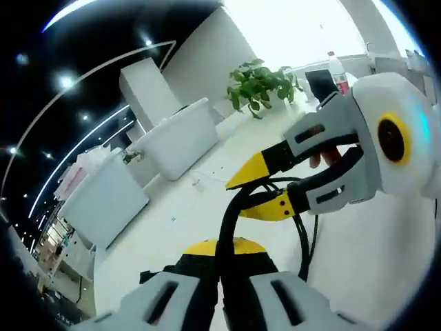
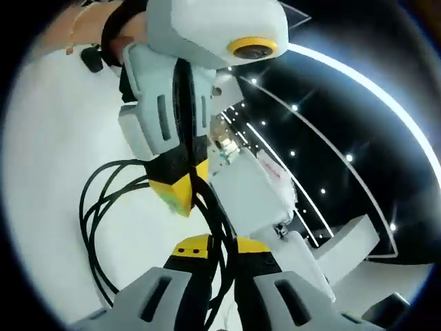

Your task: Coil the Type-C to USB data cable on the desktop and secure it with Velcro straps.

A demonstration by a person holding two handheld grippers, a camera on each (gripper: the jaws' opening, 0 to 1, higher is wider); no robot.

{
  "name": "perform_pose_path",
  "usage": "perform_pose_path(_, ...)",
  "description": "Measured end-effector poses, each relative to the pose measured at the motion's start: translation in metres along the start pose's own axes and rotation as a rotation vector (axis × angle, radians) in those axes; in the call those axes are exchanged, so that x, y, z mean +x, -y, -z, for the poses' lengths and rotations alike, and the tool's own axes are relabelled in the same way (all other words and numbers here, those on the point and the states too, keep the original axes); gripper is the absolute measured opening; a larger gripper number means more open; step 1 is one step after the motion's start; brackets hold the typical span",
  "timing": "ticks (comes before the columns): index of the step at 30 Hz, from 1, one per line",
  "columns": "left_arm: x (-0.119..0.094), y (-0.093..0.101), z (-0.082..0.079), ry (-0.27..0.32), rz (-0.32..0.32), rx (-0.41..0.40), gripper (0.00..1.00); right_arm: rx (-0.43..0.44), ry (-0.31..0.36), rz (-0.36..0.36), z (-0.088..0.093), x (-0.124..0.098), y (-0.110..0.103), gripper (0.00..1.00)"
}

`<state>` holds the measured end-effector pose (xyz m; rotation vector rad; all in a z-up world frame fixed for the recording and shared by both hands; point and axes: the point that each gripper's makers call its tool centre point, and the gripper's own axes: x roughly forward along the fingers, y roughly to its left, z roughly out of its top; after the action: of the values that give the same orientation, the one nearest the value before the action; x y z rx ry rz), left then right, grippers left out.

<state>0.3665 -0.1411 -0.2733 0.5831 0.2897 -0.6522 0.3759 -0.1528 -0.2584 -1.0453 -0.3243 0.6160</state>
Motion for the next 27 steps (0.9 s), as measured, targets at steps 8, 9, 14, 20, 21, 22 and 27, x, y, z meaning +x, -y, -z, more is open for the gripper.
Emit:
perform_pose_path(8,0.001,-0.004,0.0,0.159,-0.044,0.007,0.11,0.267,-0.051,-0.147,0.011,0.003,-0.01,0.04)
perform_pose_path(9,0.0,-0.003,0.0,0.184,-0.051,0.001,0.14,0.293,-0.057,-0.157,0.013,0.002,-0.01,0.04)
perform_pose_path(14,0.002,0.001,0.012,0.174,-0.093,0.0,0.23,0.399,-0.074,-0.2,0.015,0.0,-0.018,0.03)
perform_pose_path(20,0.005,0.005,0.026,0.109,-0.143,0.149,0.22,0.458,-0.1,-0.268,0.014,-0.001,-0.027,0.03)
perform_pose_path(21,0.005,0.005,0.028,0.109,-0.148,0.151,0.22,0.465,-0.099,-0.28,0.012,-0.002,-0.029,0.03)
perform_pose_path(22,0.005,0.005,0.03,0.107,-0.152,0.156,0.21,0.48,-0.096,-0.299,0.011,-0.003,-0.031,0.03)
perform_pose_path(27,0.005,0.002,0.048,0.054,-0.171,0.269,0.07,0.607,-0.106,-0.388,0.006,-0.008,-0.048,0.02)
